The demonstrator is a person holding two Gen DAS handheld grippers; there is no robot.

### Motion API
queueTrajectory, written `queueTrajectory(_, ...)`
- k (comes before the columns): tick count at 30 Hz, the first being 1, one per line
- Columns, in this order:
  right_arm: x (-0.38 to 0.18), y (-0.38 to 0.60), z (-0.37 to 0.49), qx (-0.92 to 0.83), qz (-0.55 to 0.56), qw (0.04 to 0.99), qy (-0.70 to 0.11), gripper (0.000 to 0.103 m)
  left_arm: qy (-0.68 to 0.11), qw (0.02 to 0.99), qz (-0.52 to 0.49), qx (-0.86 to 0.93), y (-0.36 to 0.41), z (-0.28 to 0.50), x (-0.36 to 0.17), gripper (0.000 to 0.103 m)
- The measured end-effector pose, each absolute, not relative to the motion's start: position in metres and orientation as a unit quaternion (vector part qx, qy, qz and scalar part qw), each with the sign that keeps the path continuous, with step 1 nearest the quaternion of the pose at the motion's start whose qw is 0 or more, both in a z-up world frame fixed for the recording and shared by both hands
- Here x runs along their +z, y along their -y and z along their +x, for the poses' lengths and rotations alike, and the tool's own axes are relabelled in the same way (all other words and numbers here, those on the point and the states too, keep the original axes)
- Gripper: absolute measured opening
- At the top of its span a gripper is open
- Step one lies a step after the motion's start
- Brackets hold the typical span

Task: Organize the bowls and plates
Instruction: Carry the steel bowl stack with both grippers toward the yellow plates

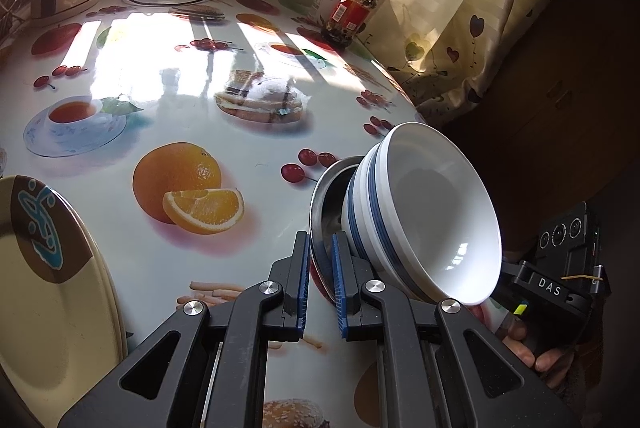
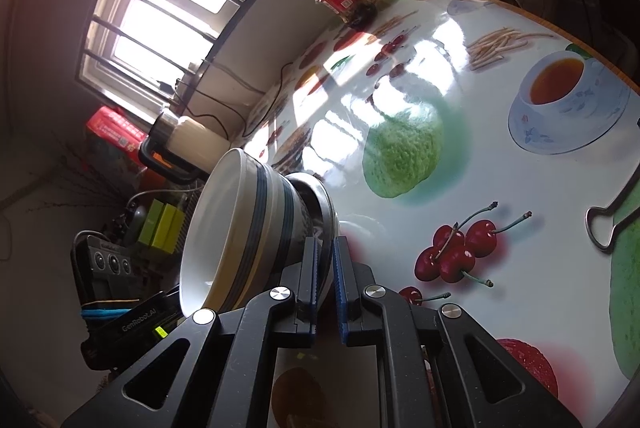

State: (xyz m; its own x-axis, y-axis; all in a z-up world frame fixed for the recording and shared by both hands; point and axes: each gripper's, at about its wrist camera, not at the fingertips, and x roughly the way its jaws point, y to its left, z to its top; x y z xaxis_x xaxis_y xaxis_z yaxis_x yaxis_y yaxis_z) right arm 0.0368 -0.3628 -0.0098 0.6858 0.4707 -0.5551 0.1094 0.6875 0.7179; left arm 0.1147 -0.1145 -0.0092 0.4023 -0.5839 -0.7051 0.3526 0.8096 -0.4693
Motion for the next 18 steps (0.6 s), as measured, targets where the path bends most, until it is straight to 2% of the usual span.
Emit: queueTrajectory(18,0.011,0.354,0.042,0.121,0.368,0.842,-0.376,0.010,-0.452,0.837,-0.132,-0.279,0.103,0.107,0.006,0.011)
